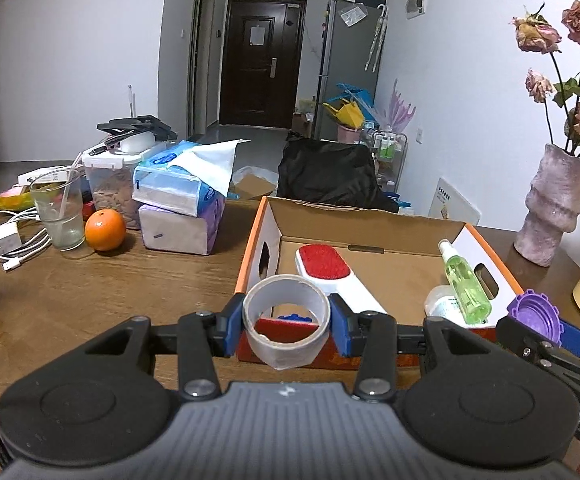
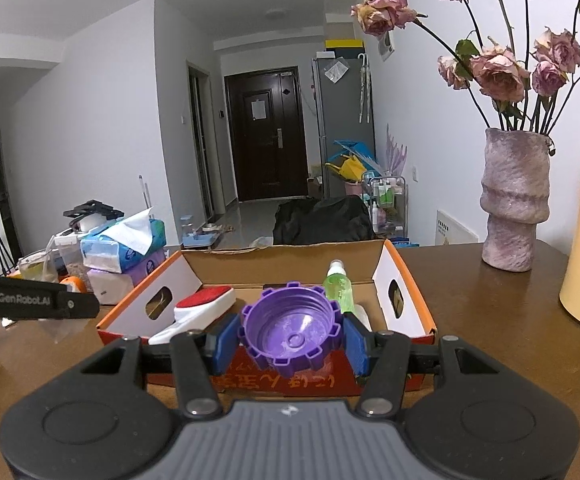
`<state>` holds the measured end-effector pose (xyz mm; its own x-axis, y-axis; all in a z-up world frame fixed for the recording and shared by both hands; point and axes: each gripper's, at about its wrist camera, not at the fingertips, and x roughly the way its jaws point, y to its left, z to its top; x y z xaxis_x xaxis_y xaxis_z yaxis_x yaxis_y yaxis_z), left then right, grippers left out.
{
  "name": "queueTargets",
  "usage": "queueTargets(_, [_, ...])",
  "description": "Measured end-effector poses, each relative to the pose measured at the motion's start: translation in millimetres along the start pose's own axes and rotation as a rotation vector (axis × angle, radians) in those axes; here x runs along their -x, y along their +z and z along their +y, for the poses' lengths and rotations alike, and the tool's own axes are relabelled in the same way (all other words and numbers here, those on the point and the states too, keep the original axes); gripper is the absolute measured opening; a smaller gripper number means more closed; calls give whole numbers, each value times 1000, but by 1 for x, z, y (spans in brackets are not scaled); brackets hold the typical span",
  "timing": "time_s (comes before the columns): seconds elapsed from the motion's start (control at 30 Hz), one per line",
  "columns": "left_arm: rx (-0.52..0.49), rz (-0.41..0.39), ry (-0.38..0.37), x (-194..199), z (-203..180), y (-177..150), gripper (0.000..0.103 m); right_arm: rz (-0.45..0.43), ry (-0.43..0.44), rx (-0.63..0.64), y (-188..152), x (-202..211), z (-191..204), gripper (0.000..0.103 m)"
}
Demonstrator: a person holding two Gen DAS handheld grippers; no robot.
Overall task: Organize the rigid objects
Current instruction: 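Lower the tape roll and purple cap into the box and open both tools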
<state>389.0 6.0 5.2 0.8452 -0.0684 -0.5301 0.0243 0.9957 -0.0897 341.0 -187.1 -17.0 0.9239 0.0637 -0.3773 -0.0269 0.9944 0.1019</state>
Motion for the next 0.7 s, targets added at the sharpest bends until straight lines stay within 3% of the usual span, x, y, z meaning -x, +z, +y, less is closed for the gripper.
queueTargets(0.7, [-28,-21,20,-39,-31,20,45,5,-9,-5,14,-41,-9,54])
